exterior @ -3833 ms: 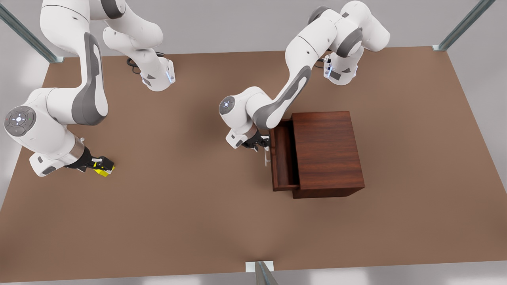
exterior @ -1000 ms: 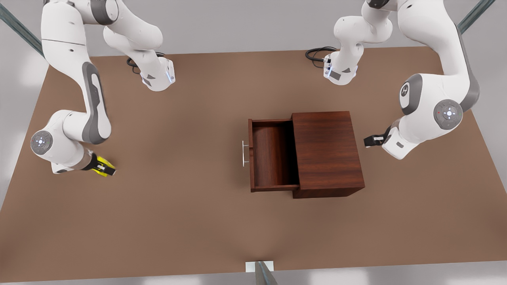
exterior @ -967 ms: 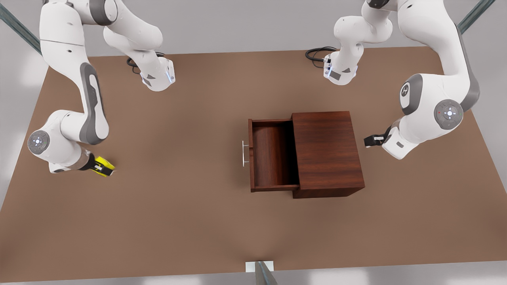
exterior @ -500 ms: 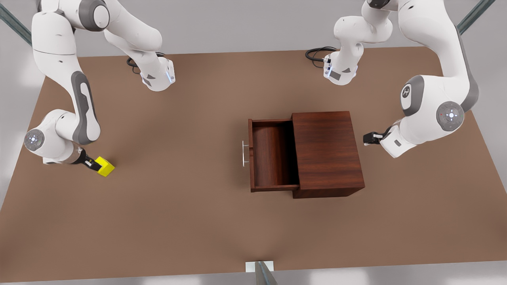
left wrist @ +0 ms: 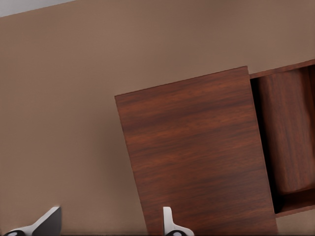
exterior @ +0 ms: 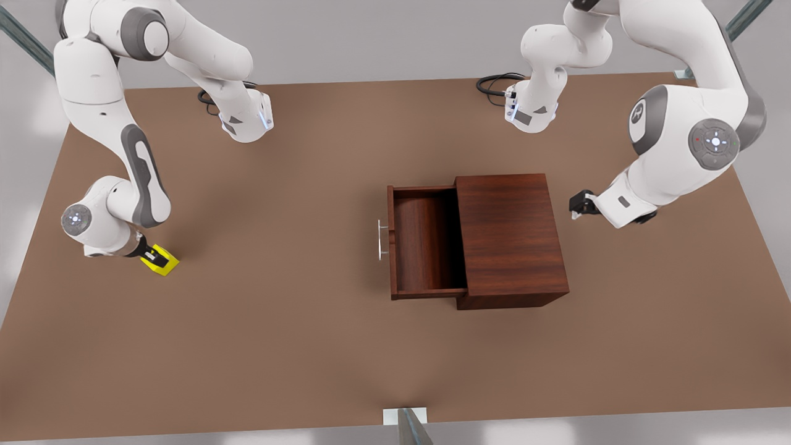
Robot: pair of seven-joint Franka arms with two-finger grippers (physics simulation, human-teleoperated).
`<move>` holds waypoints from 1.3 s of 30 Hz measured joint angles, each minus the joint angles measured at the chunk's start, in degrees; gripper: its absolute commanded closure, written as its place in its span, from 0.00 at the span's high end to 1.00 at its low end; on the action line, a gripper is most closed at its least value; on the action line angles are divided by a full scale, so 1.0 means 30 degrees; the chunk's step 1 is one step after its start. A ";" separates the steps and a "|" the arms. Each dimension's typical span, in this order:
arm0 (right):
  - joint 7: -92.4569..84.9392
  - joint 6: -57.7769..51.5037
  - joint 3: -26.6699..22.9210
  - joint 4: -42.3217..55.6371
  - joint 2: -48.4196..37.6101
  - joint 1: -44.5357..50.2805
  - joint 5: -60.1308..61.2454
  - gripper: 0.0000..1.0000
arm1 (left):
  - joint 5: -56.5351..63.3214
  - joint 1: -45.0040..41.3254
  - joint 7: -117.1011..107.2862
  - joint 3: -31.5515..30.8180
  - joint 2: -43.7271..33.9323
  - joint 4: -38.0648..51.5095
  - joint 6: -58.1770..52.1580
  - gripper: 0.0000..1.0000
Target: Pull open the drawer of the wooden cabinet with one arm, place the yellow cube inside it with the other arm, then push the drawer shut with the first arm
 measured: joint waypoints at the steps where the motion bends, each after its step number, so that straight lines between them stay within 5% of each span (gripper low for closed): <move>1: -0.0023 0.0168 0.0000 -0.0028 0.0084 -0.0030 -0.0004 1.00 | 0.0011 0.0060 -0.0024 0.0037 -0.0012 -0.0007 -0.0156 1.00; 16: -0.0238 0.2424 0.0057 0.0053 0.1782 -0.0144 -0.0116 1.00 | 0.0025 0.0139 -0.0235 0.0094 -0.0030 -0.0049 -0.0958 1.00; 22: -0.0263 0.2712 0.0058 0.0111 0.1720 -0.0173 -0.0101 0.81 | 0.0029 0.0132 -0.0277 0.0093 -0.0026 -0.0049 -0.0991 1.00; 31: -0.0229 0.2239 0.0436 0.0093 0.0302 -0.0183 0.0086 0.76 | 0.0043 0.0133 -0.0318 0.0065 -0.0026 -0.0077 -0.1005 1.00; 39: 0.1528 -0.2553 0.4592 0.5043 -0.1551 0.0733 0.0233 0.76 | 0.0117 0.0072 -0.0341 0.0014 -0.0026 -0.0078 -0.1008 1.00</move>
